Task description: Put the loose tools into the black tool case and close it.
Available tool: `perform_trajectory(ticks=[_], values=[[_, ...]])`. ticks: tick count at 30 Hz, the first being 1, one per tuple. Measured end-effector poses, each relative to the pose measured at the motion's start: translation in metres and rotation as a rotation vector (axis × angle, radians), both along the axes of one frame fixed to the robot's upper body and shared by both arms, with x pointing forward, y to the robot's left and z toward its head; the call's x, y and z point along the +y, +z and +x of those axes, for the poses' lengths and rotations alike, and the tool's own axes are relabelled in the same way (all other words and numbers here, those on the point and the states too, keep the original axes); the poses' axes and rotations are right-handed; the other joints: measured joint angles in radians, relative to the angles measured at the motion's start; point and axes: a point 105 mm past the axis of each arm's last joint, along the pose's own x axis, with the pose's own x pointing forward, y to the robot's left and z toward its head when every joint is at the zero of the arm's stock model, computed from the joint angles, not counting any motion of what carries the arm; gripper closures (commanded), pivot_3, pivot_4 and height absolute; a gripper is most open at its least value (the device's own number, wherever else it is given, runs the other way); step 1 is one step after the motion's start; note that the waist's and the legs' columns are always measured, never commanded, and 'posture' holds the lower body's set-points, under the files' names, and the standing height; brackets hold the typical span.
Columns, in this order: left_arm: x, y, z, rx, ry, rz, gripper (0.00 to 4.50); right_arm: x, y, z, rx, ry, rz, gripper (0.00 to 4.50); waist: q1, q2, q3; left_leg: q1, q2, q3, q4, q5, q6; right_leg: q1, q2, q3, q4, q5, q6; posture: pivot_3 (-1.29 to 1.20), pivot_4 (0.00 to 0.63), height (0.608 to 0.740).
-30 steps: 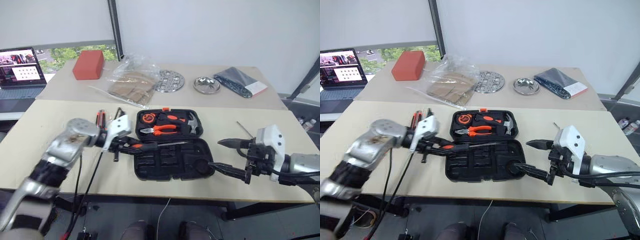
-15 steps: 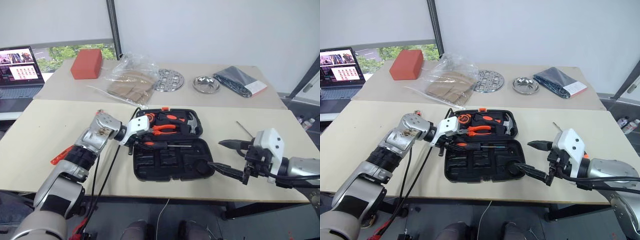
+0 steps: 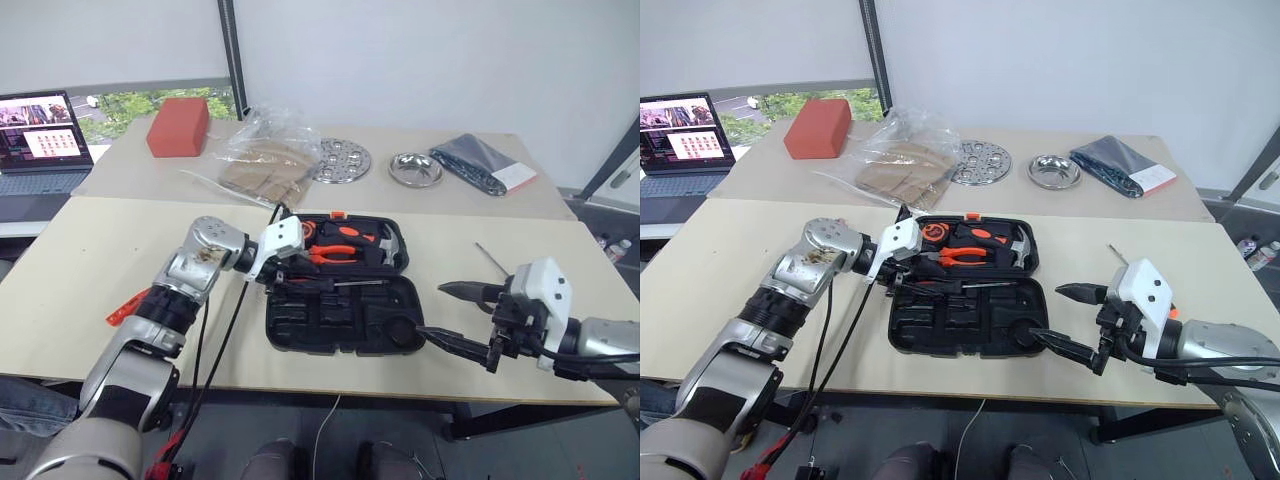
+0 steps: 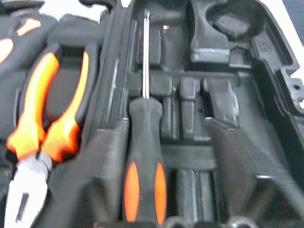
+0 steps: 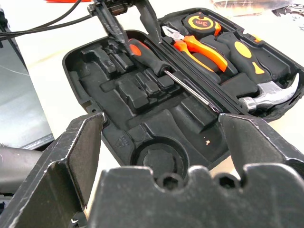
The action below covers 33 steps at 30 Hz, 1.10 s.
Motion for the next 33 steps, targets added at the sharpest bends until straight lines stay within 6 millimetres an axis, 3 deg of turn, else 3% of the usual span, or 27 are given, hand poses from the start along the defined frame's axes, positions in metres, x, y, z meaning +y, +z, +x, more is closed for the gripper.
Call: perform_trajectory(ticks=[3, 11, 17, 21, 26, 30, 33], values=[[-0.005, -0.007, 0.004, 0.004, 0.014, 0.018, 4.47, 0.0, 0.001, 0.001, -0.007, -0.009, 0.0, 0.0, 0.0, 0.0, 0.0, 0.0, 0.0, 0.0, 0.0, 0.0, 0.0, 0.0, 0.0, -0.001, 0.0, 0.0, 0.0, 0.0, 0.15, 0.734], [-0.014, -0.021, 0.005, -0.147, -0.077, 0.152, 4.49, 0.0, 0.001, 0.001, -0.005, -0.019, 0.003, 0.0, 0.003, 0.0, -0.001, 0.002, 0.0, 0.0, 0.0, 0.0, 0.001, 0.002, -0.004, 0.0, 0.0, 0.0, 0.0, 0.0, 0.15, 0.734], [-0.015, -0.023, 0.007, -0.091, -0.037, 0.122, 4.49, -0.01, -0.001, -0.005, 0.003, -0.082, 0.017, 0.0, 0.003, 0.0, -0.001, 0.001, 0.0, 0.0, 0.001, 0.0, 0.002, 0.002, -0.006, 0.0, 0.0, 0.003, 0.001, 0.0, 0.15, 0.734], [-0.014, -0.008, 0.0, 0.063, -0.009, -0.012, 4.49, -0.011, -0.001, -0.008, 0.006, -0.09, 0.021, 0.0, -0.001, 0.0, -0.001, -0.001, 0.0, 0.0, 0.002, 0.0, 0.002, 0.0, -0.005, 0.0, 0.001, 0.003, 0.001, 0.0, 0.15, 0.734], [-0.015, 0.004, 0.001, 0.082, 0.008, -0.054, 4.49, -0.01, 0.005, -0.005, -0.018, -0.086, 0.027, 0.0, -0.001, 0.0, -0.001, -0.001, -0.001, 0.0, 0.002, 0.0, 0.003, 0.0, 0.0, 0.0, 0.0, 0.003, 0.001, 0.0, 0.15, 0.734], [-0.013, -0.011, 0.011, 0.032, 0.053, 0.032, 4.49, -0.007, 0.006, -0.003, -0.023, -0.075, 0.026, 0.0, 0.0, 0.0, -0.001, -0.001, -0.001, 0.001, 0.002, 0.0, 0.003, 0.0, 0.0, -0.001, -0.001, 0.003, 0.001, 0.0, 0.15, 0.734], [-0.022, -0.018, 0.017, -0.056, 0.049, 0.068, 4.49, -0.006, 0.006, -0.001, -0.02, -0.077, 0.026, 0.0, 0.007, 0.0, -0.001, 0.0, -0.001, 0.0, 0.002, 0.0, 0.003, 0.002, -0.002, 0.0, -0.001, 0.003, 0.001, 0.0, 0.15, 0.734]])
